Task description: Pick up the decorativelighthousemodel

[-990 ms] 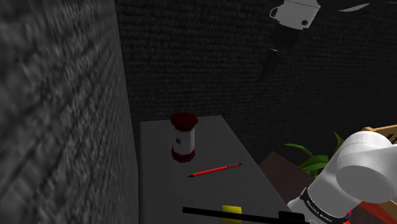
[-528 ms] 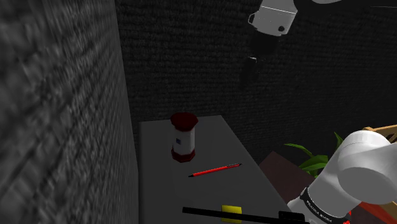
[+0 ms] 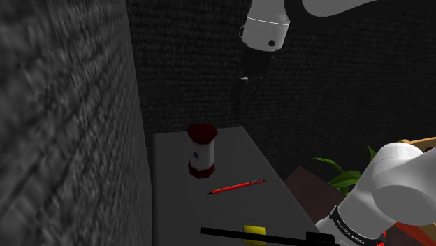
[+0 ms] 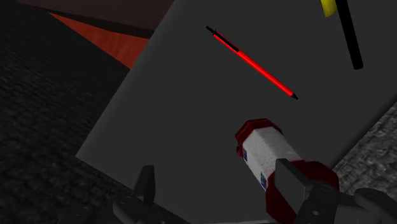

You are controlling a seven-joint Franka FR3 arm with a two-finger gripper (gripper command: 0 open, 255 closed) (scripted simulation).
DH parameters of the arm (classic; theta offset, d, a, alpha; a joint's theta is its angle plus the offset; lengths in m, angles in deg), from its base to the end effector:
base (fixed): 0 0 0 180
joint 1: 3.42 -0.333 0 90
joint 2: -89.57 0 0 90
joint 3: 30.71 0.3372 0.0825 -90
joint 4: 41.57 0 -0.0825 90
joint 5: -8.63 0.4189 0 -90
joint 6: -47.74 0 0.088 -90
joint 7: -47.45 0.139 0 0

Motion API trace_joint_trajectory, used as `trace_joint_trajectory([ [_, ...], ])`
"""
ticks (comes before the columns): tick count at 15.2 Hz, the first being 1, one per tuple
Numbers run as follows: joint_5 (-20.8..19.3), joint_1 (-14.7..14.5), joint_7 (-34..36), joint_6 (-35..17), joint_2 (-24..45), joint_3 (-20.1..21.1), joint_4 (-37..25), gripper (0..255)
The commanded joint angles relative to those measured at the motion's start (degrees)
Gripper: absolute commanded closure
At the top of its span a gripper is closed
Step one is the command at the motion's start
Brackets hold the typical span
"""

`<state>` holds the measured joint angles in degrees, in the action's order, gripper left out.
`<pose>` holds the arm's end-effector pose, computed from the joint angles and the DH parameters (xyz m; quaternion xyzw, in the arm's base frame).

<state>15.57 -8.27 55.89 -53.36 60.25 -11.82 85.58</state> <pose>0.3862 0.2040 0.5441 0.9942 0.1041 0.0222 0.0147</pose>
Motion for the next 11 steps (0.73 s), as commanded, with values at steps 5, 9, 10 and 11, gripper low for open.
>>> trace_joint_trajectory([
  [5,0.4,-1.2,7.3,-2.8,9.7,6.7,-5.4,0],
  [9,-0.2,-1.7,10.2,-4.3,13.9,9.2,-7.4,0],
  [10,-0.2,-1.8,10.2,-5.1,14.0,9.3,-6.7,0],
  [11,-0.2,-1.8,10.3,-5.8,14.1,9.4,-6.1,0],
])
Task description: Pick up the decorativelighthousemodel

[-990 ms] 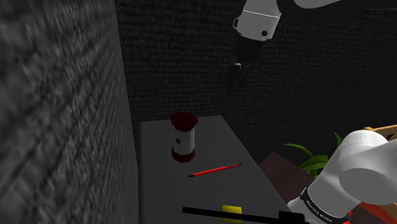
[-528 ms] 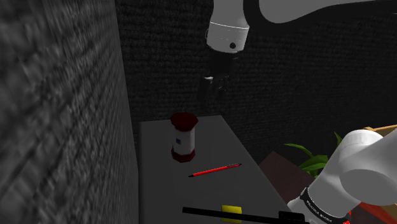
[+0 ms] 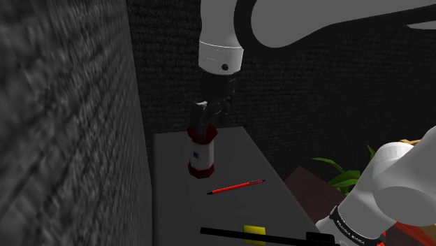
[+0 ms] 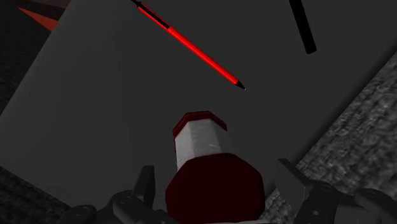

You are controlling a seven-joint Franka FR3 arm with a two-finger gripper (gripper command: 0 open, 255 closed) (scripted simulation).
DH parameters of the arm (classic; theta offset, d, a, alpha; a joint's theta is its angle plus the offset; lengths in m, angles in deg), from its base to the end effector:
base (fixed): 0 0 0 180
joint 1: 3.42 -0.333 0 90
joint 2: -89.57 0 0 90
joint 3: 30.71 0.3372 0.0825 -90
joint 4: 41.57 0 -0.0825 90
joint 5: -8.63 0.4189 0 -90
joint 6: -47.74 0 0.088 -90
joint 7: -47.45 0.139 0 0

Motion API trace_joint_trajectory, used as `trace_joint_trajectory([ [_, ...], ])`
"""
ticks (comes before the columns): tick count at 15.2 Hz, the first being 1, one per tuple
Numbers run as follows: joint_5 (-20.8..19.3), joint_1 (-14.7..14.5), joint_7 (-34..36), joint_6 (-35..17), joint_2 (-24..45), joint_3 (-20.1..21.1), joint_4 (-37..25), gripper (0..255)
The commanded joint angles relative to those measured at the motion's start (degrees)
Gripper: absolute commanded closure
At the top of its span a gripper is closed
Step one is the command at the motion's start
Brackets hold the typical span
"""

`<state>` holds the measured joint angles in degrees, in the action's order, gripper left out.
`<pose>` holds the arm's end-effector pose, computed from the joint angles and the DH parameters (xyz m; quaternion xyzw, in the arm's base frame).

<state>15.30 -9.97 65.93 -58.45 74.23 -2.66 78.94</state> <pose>0.4075 0.3120 0.4951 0.9932 0.1160 -0.0017 0.0082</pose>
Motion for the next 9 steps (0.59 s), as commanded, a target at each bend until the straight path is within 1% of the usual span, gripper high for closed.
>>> trace_joint_trajectory([
  [1,0.0,-0.1,0.3,-1.5,0.3,0.3,1.3,0],
  [4,0.0,-0.2,0.4,-4.3,0.8,0.6,3.6,0],
  [6,0.0,-0.2,0.4,-4.3,0.8,0.6,3.6,0],
  [7,-0.1,-0.2,0.4,-4.3,0.9,0.6,3.5,255],
  [9,-0.1,-0.1,0.4,-4.4,0.9,0.6,3.5,255],
])
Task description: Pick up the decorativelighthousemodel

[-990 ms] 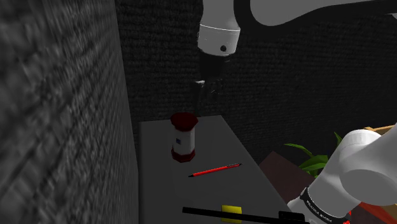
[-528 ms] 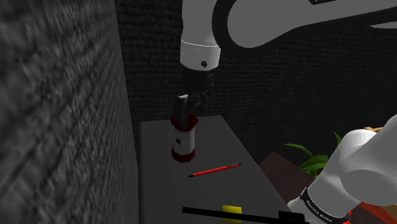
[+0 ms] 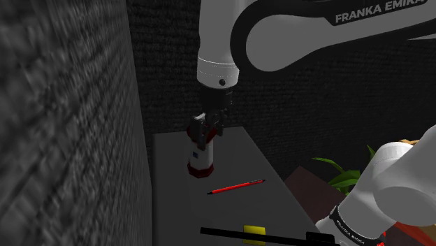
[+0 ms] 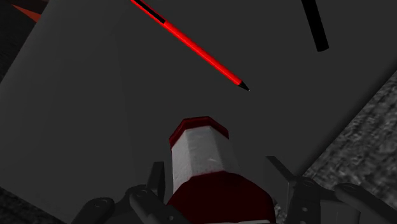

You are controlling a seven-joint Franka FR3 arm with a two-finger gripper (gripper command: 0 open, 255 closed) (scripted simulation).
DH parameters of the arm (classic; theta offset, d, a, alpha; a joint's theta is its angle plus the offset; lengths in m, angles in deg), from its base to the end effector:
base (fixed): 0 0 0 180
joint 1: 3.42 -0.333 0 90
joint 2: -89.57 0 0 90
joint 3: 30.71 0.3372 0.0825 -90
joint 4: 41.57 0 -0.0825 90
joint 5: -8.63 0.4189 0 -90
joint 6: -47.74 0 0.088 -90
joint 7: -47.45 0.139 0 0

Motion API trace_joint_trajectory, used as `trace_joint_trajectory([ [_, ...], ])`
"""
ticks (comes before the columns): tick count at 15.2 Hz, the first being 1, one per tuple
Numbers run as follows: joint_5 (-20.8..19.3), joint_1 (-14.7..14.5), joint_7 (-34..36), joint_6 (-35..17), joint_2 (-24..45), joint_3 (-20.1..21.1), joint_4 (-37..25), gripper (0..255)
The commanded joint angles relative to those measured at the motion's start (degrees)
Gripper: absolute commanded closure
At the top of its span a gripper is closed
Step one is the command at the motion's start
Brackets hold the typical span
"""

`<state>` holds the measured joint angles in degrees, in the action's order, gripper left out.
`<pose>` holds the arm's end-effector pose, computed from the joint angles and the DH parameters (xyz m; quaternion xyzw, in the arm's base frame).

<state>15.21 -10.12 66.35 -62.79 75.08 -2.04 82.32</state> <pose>0.4069 0.3139 0.4645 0.9932 0.1160 -0.0005 0.0075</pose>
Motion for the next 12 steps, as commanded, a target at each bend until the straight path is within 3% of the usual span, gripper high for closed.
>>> trace_joint_trajectory([
  [1,0.0,0.0,0.0,0.0,0.1,0.0,0.1,255],
  [7,0.1,0.0,0.0,0.0,-0.1,0.0,0.2,255],
  [12,0.1,0.1,-0.2,3.9,-0.7,-0.4,-3.1,255],
])
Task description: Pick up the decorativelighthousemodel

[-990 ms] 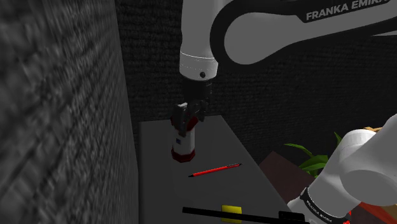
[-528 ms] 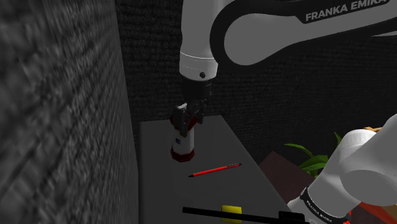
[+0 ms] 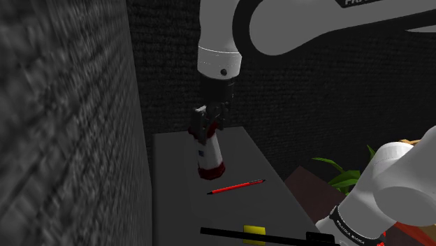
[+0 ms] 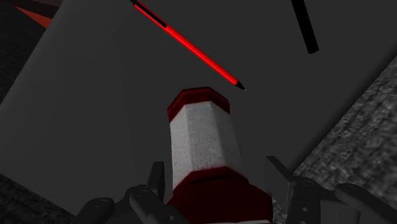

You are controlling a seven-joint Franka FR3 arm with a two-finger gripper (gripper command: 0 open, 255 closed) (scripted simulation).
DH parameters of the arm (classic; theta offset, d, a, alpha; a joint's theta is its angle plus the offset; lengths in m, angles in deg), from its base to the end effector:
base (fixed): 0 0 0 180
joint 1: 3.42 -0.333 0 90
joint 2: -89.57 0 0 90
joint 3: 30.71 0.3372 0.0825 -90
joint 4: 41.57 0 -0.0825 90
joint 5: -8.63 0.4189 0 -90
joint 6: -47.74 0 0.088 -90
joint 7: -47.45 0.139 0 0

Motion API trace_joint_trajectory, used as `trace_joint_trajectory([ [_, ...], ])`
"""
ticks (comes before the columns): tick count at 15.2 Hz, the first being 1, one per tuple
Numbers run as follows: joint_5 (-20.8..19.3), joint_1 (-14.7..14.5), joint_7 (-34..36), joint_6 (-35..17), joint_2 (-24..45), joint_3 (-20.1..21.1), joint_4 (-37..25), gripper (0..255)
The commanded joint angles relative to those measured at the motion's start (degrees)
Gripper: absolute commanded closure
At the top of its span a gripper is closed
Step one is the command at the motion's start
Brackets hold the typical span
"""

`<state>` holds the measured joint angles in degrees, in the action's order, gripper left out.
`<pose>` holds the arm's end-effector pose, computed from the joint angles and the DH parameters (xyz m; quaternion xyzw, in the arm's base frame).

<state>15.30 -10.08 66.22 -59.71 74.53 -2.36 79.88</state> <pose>0.4067 0.3142 0.4860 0.9932 0.1161 -0.0016 0.0079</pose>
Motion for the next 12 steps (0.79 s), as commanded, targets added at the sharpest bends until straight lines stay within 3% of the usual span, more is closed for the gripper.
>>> trace_joint_trajectory([
  [1,0.0,0.0,-0.1,1.6,-0.3,-0.2,-1.3,255],
  [12,-0.2,0.3,-0.1,8.7,-0.5,-0.8,-8.2,255],
])
